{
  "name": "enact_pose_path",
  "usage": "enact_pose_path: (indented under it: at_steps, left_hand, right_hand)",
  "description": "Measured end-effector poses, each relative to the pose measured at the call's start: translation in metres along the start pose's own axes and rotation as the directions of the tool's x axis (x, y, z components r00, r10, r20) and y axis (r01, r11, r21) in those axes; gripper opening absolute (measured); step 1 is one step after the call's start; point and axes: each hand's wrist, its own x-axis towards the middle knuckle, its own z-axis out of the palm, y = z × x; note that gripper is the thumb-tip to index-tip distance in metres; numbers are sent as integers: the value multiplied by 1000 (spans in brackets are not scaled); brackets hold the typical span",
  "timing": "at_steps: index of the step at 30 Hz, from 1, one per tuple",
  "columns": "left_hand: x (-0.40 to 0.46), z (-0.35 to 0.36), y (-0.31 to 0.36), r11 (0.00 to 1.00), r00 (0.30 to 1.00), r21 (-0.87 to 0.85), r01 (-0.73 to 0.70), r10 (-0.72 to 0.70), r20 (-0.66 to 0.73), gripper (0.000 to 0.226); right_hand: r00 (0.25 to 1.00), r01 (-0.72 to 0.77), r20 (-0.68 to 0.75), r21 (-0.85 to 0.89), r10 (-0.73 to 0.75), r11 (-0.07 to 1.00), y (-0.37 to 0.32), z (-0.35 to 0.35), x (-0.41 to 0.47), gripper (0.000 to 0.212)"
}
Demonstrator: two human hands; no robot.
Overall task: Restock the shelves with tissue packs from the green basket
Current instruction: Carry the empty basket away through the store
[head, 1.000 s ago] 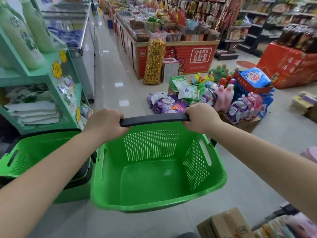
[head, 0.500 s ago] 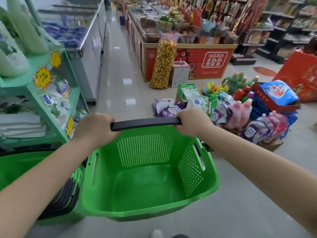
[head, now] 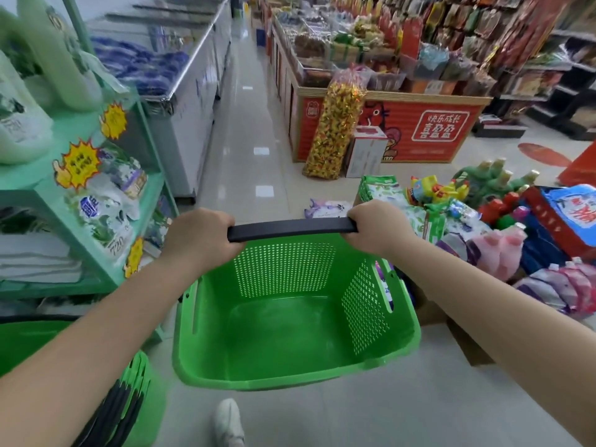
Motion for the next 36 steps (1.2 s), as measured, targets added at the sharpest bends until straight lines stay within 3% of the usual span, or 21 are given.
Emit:
enact_pose_path:
  at_steps: [16,25,36]
  left_hand:
    - [203,26,-121,987,987,-28,-156,157,29,23]
    - [296,31,-155,987,987,26,-161,161,25,26]
    - [418,45,-156,997,998,45,-58,56,32,21]
  right_hand:
    - [982,-185,23,-29,186,982,-10,13,206,20]
    - [987,-163,6,-10,163,987,9,20,302,21]
    - [998,-60,-15,72,61,996,79,28,435,18]
